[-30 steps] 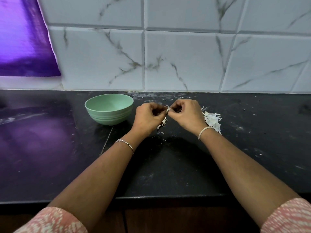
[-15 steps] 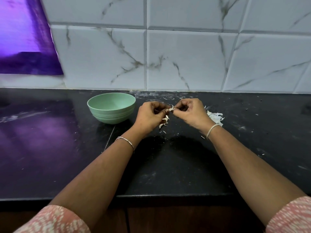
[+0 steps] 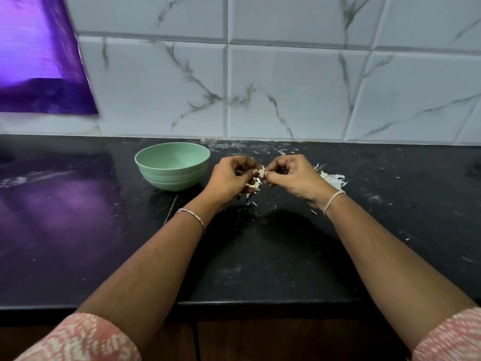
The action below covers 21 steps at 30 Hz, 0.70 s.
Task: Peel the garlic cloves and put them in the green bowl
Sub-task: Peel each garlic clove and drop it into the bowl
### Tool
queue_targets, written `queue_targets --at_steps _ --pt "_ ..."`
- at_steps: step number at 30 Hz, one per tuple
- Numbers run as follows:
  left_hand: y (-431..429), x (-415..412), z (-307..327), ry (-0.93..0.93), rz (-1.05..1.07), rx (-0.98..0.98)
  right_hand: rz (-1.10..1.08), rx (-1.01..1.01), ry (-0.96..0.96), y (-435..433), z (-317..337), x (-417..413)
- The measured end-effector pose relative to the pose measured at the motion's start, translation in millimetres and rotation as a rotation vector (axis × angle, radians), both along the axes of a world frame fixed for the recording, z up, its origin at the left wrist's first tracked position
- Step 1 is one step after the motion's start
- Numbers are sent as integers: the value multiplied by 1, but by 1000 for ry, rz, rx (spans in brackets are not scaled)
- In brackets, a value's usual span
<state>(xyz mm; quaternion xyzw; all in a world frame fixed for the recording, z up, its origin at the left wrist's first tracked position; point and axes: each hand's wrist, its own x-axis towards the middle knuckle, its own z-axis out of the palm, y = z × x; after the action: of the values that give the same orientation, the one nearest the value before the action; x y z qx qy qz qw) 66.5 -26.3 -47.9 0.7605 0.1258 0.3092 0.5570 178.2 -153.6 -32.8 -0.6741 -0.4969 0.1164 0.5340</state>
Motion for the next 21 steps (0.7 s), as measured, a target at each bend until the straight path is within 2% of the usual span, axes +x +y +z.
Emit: queue_targets --at_steps 5,10,16,19,21 --pt "-3 5 -2 6 8 -27 -67 36 22 2 1 3" --pt "-4 6 -4 21 -14 -64 -58 -56 -30 1 -2 4" --pt "-6 3 -2 15 -37 -109 -73 -103 6 -2 3 5" --pt "-8 2 -2 29 -92 -201 -183 -135 -21 -10 8 20" --pt "-10 0 -1 34 -117 -221 -335 -153 -114 -19 10 35"
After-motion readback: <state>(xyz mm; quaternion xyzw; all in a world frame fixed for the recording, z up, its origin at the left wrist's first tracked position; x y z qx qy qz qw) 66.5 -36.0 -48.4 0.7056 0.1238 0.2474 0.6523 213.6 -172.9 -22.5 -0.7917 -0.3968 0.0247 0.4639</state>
